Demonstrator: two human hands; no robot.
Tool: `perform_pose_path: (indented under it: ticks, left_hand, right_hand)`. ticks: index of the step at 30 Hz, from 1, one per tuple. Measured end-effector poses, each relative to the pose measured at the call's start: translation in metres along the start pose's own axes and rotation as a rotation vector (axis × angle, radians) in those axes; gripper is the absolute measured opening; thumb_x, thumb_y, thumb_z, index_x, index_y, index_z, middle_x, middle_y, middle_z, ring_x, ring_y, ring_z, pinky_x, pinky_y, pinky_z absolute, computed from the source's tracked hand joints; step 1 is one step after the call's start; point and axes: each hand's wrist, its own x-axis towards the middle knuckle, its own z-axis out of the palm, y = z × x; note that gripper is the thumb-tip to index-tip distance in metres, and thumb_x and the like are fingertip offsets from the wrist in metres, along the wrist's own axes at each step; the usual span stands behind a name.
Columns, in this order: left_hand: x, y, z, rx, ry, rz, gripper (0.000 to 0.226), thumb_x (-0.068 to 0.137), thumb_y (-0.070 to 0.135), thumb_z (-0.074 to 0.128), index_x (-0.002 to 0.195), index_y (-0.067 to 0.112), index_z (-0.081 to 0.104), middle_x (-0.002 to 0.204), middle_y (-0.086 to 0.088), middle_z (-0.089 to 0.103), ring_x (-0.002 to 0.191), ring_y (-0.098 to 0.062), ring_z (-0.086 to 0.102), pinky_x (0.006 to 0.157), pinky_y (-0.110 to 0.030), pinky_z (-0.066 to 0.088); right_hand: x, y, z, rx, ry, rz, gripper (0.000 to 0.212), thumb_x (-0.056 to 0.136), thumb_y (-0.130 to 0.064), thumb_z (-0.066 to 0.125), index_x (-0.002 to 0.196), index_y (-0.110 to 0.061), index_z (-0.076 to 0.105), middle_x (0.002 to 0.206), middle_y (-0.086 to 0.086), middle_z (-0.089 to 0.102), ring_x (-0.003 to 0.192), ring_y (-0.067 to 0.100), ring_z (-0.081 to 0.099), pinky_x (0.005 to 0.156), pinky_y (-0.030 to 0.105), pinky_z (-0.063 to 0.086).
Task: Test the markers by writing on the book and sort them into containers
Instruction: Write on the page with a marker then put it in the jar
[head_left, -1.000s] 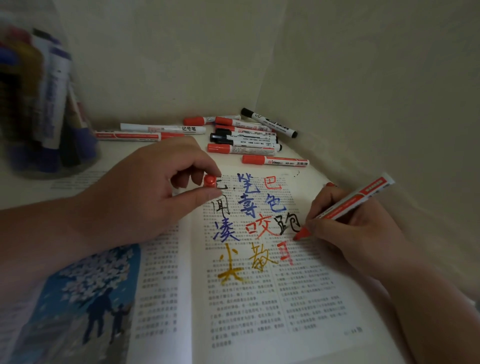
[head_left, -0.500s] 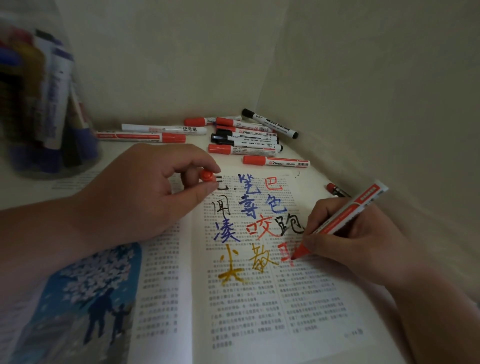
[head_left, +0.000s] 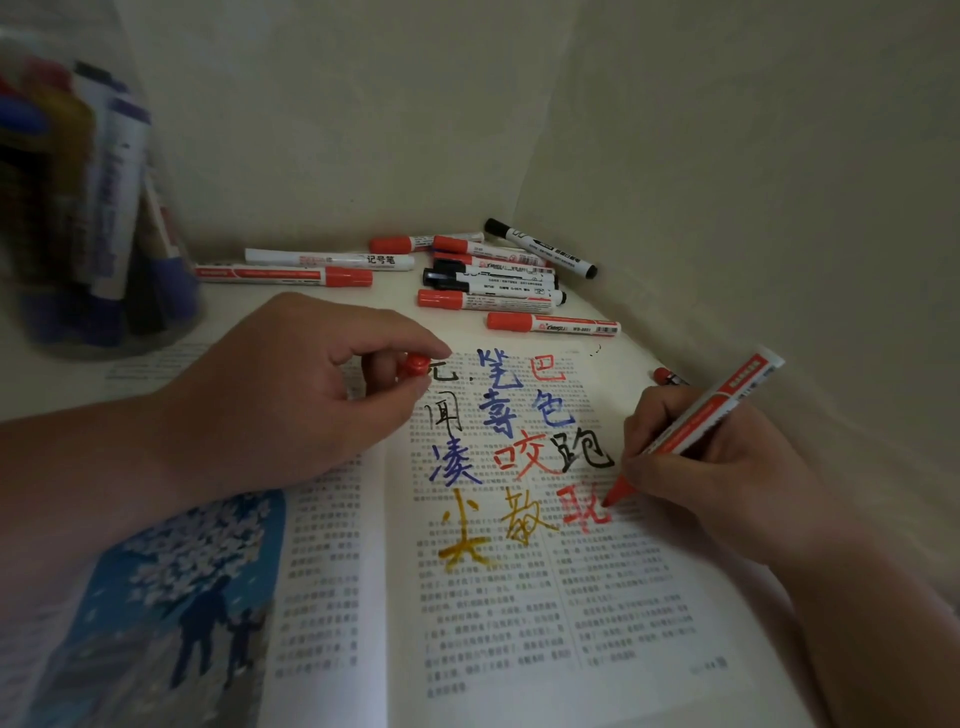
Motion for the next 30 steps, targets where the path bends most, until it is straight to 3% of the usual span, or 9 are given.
perform_pose_path:
  ticks: [4, 8, 10, 15, 19, 22, 24, 26, 30]
  left_hand:
    - [0.001, 0.002, -0.001, 0.005, -0.003, -0.006, 0.018, 0.082, 0.041, 0.07, 0.1, 0.043, 0.072, 0.094, 0.025, 0.066, 0.08, 0.005, 0.065, 0.069, -0.006, 0.042]
    - [0.003, 0.004, -0.002, -0.01, 0.0, -0.035, 0.017, 0.085, 0.056, 0.069, 0.098, 0.045, 0.067, 0.097, 0.031, 0.065, 0.065, -0.014, 0.069, 0.071, -0.023, 0.046]
    - [0.003, 0.004, -0.002, -0.007, 0.019, -0.028, 0.022, 0.086, 0.061, 0.064, 0.1, 0.044, 0.062, 0.099, 0.033, 0.063, 0.064, -0.018, 0.069, 0.07, -0.025, 0.045]
    - [0.005, 0.0, 0.004, -0.141, 0.094, -0.109, 0.01, 0.091, 0.036, 0.067, 0.095, 0.038, 0.059, 0.099, 0.024, 0.066, 0.092, 0.004, 0.065, 0.08, -0.006, 0.042]
    - [0.011, -0.013, 0.008, -0.425, 0.227, -0.25, 0.015, 0.086, 0.028, 0.066, 0.093, 0.039, 0.058, 0.089, 0.005, 0.068, 0.087, -0.024, 0.068, 0.084, -0.04, 0.055]
    - [0.015, -0.016, 0.005, -0.56, 0.312, -0.298, 0.025, 0.086, 0.017, 0.071, 0.081, 0.039, 0.06, 0.079, 0.0, 0.066, 0.077, -0.023, 0.065, 0.074, -0.03, 0.054]
    - [0.015, -0.016, 0.003, -0.587, 0.33, -0.318, 0.028, 0.087, 0.014, 0.072, 0.079, 0.037, 0.06, 0.082, -0.005, 0.066, 0.076, -0.025, 0.064, 0.075, -0.036, 0.053]
    - [0.015, -0.014, 0.002, -0.599, 0.322, -0.322, 0.017, 0.081, 0.023, 0.072, 0.08, 0.035, 0.06, 0.083, -0.009, 0.065, 0.081, -0.035, 0.062, 0.078, -0.047, 0.052]
    - [0.016, -0.011, 0.001, -0.539, 0.266, -0.305, 0.02, 0.075, 0.041, 0.074, 0.081, 0.031, 0.059, 0.088, -0.004, 0.068, 0.085, -0.031, 0.064, 0.082, -0.052, 0.052]
  right_hand:
    - [0.0, 0.0, 0.0, 0.002, 0.007, -0.001, 0.011, 0.063, -0.004, 0.065, 0.058, -0.011, 0.059, 0.052, 0.006, 0.051, 0.046, 0.013, 0.043, 0.045, 0.021, 0.034]
    - [-0.001, 0.001, -0.002, 0.01, -0.042, -0.011, 0.011, 0.064, -0.004, 0.066, 0.058, -0.012, 0.061, 0.053, 0.008, 0.055, 0.047, 0.015, 0.045, 0.045, 0.021, 0.034]
    - [-0.003, 0.0, -0.002, 0.048, -0.068, -0.024, 0.016, 0.064, -0.015, 0.079, 0.064, -0.011, 0.064, 0.056, 0.009, 0.058, 0.05, 0.022, 0.043, 0.047, 0.025, 0.03]
    - [0.008, -0.014, 0.0, 0.202, 0.088, -0.161, 0.052, 0.051, -0.047, 0.094, 0.083, -0.011, 0.074, 0.055, 0.01, 0.051, 0.049, 0.023, 0.034, 0.047, 0.027, 0.021]
    - [0.034, -0.061, 0.011, 0.368, -0.011, -0.223, 0.036, 0.068, -0.033, 0.071, 0.085, -0.002, 0.074, 0.056, 0.02, 0.042, 0.052, 0.032, 0.03, 0.052, 0.038, 0.014]
    - [0.067, -0.094, 0.025, 0.435, -0.008, -0.249, 0.018, 0.07, -0.014, 0.063, 0.084, -0.003, 0.065, 0.048, 0.012, 0.039, 0.044, 0.019, 0.031, 0.047, 0.033, 0.014]
    - [0.085, -0.096, 0.037, 0.533, 0.055, -0.266, 0.003, 0.073, -0.011, 0.057, 0.074, -0.01, 0.055, 0.047, 0.007, 0.036, 0.042, 0.016, 0.026, 0.045, 0.029, 0.011]
    - [0.091, -0.082, 0.045, 0.646, 0.099, -0.247, 0.012, 0.072, -0.01, 0.059, 0.068, -0.014, 0.048, 0.049, 0.004, 0.034, 0.044, 0.015, 0.023, 0.043, 0.025, 0.01]
    - [0.086, -0.054, 0.053, 0.6, 0.133, -0.181, 0.01, 0.071, -0.009, 0.063, 0.064, -0.014, 0.059, 0.052, 0.007, 0.042, 0.047, 0.017, 0.03, 0.041, 0.021, 0.018]
